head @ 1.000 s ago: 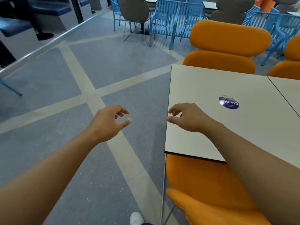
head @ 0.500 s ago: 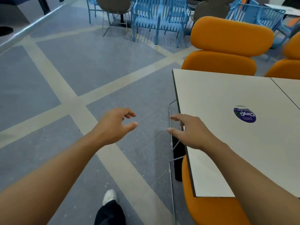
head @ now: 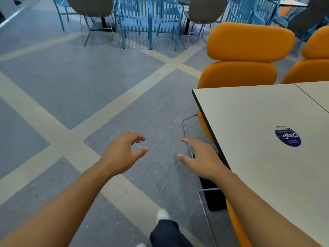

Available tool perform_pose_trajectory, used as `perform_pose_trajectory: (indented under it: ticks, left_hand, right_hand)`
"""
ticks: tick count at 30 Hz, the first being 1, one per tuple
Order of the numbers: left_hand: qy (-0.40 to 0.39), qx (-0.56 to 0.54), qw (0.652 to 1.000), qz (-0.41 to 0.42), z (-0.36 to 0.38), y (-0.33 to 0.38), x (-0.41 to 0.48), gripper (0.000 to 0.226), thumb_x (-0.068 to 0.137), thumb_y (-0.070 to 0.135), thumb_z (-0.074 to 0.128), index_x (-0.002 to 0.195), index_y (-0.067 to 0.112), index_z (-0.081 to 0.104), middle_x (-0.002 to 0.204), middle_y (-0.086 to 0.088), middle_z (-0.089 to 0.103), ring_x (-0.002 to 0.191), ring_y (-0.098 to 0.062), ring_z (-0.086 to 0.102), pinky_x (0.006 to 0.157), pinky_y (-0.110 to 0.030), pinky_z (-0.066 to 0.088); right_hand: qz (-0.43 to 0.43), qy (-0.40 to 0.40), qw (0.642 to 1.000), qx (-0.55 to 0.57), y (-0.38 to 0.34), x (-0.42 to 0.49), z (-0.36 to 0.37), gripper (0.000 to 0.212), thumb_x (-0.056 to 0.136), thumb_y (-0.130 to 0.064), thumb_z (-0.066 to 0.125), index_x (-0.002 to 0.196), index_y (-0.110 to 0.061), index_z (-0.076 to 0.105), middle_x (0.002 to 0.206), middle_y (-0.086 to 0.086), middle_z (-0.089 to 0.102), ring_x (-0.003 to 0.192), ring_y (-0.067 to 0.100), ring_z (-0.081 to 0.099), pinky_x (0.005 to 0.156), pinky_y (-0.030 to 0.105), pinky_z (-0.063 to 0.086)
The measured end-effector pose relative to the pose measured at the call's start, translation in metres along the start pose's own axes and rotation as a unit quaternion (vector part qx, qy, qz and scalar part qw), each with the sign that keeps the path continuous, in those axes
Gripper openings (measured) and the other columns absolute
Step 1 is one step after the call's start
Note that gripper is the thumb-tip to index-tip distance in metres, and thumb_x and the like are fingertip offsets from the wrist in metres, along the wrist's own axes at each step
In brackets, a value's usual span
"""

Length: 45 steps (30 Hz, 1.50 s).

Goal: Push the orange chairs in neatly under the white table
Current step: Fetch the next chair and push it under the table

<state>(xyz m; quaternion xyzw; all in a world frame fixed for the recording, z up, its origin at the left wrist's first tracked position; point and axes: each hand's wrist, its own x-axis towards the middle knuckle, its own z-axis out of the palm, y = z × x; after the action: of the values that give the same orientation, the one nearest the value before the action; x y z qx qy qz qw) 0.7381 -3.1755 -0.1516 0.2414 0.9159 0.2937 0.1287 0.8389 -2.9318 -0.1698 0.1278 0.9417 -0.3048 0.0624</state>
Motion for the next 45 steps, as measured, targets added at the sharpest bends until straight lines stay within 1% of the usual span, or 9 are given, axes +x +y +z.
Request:
perform_pose_trajectory:
  ticks: [7, 15, 16, 17, 25, 30, 36, 41, 45]
  left_hand:
    - [-0.034, 0.000, 0.999, -0.001, -0.012, -0.044, 0.121, 0.036, 0.088, 0.045, 0.064, 0.120, 0.029, 0.060, 0.119, 0.006, 0.061, 0.108, -0.010, 0.056, 0.092, -0.028, 0.045]
    - [-0.078, 0.034, 0.996, 0.004, -0.037, -0.067, 0.299, 0.036, 0.088, 0.044, 0.065, 0.120, 0.029, 0.061, 0.121, 0.004, 0.061, 0.109, -0.011, 0.057, 0.095, -0.030, 0.046]
    - [-0.081, 0.036, 0.996, 0.001, -0.039, -0.066, 0.300, 0.036, 0.088, 0.043, 0.066, 0.120, 0.028, 0.061, 0.121, 0.004, 0.061, 0.109, -0.012, 0.057, 0.095, -0.030, 0.046]
    - [-0.081, 0.037, 0.996, 0.000, -0.046, -0.068, 0.344, 0.036, 0.088, 0.042, 0.066, 0.120, 0.028, 0.061, 0.121, 0.003, 0.061, 0.110, -0.012, 0.057, 0.096, -0.030, 0.046]
    - [-0.105, 0.039, 0.994, 0.019, -0.074, -0.082, 0.481, 0.042, 0.088, 0.040, 0.066, 0.127, 0.025, 0.058, 0.128, 0.000, 0.060, 0.114, -0.014, 0.057, 0.098, -0.028, 0.043]
    - [-0.143, 0.035, 0.987, 0.058, -0.085, -0.103, 0.575, 0.054, 0.089, 0.040, 0.064, 0.139, 0.026, 0.048, 0.143, 0.004, 0.051, 0.127, -0.015, 0.050, 0.106, -0.027, 0.035]
    - [-0.189, 0.039, 0.975, 0.109, -0.104, -0.126, 0.703, 0.056, 0.090, 0.041, 0.064, 0.141, 0.027, 0.046, 0.146, 0.006, 0.047, 0.131, -0.013, 0.046, 0.104, -0.019, 0.029]
    - [-0.224, 0.045, 0.960, 0.163, -0.129, -0.126, 0.812, 0.057, 0.088, 0.045, 0.064, 0.140, 0.030, 0.046, 0.146, 0.007, 0.047, 0.130, -0.014, 0.048, 0.111, -0.032, 0.037]
    - [-0.241, 0.053, 0.946, 0.210, -0.138, -0.114, 0.890, 0.056, 0.088, 0.045, 0.063, 0.140, 0.030, 0.046, 0.146, 0.008, 0.047, 0.131, -0.014, 0.048, 0.112, -0.035, 0.038]
  right_hand:
    - [0.027, 0.000, 1.000, 0.011, 0.000, 0.116, 0.010, 0.062, 0.093, -0.044, 0.065, 0.149, -0.026, 0.044, 0.153, -0.005, 0.045, 0.141, 0.015, 0.041, 0.116, 0.034, 0.034]
    - [0.064, -0.010, 0.997, 0.039, 0.012, 0.277, -0.002, 0.065, 0.094, -0.043, 0.065, 0.151, -0.026, 0.040, 0.155, -0.004, 0.042, 0.142, 0.015, 0.038, 0.116, 0.029, 0.029]
    - [0.065, -0.016, 0.997, 0.037, 0.009, 0.278, 0.000, 0.065, 0.094, -0.043, 0.065, 0.151, -0.025, 0.040, 0.155, -0.004, 0.042, 0.142, 0.015, 0.039, 0.116, 0.029, 0.029]
    - [0.070, -0.013, 0.997, 0.040, 0.014, 0.318, -0.008, 0.065, 0.094, -0.043, 0.065, 0.151, -0.025, 0.041, 0.155, -0.003, 0.042, 0.141, 0.016, 0.039, 0.116, 0.029, 0.029]
    - [0.105, -0.031, 0.993, 0.036, 0.012, 0.448, -0.036, 0.064, 0.094, -0.044, 0.064, 0.150, -0.024, 0.041, 0.155, -0.001, 0.043, 0.141, 0.019, 0.040, 0.116, 0.035, 0.032]
    - [0.139, -0.013, 0.989, 0.040, 0.014, 0.535, -0.047, 0.068, 0.093, -0.050, 0.062, 0.152, -0.026, 0.039, 0.157, -0.003, 0.039, 0.143, 0.019, 0.037, 0.117, 0.039, 0.032]
    - [0.188, 0.024, 0.981, 0.048, 0.008, 0.644, -0.066, 0.072, 0.090, -0.059, 0.063, 0.151, -0.030, 0.037, 0.158, -0.006, 0.036, 0.141, 0.019, 0.040, 0.116, 0.039, 0.034]
    - [0.244, 0.070, 0.965, 0.066, 0.000, 0.728, -0.093, 0.076, 0.089, -0.061, 0.061, 0.153, -0.030, 0.034, 0.161, -0.006, 0.033, 0.146, 0.019, 0.033, 0.119, 0.040, 0.029]
    - [0.275, 0.117, 0.951, 0.083, 0.003, 0.783, -0.120, 0.073, 0.091, -0.056, 0.062, 0.153, -0.029, 0.036, 0.160, -0.004, 0.035, 0.144, 0.019, 0.035, 0.118, 0.039, 0.030]
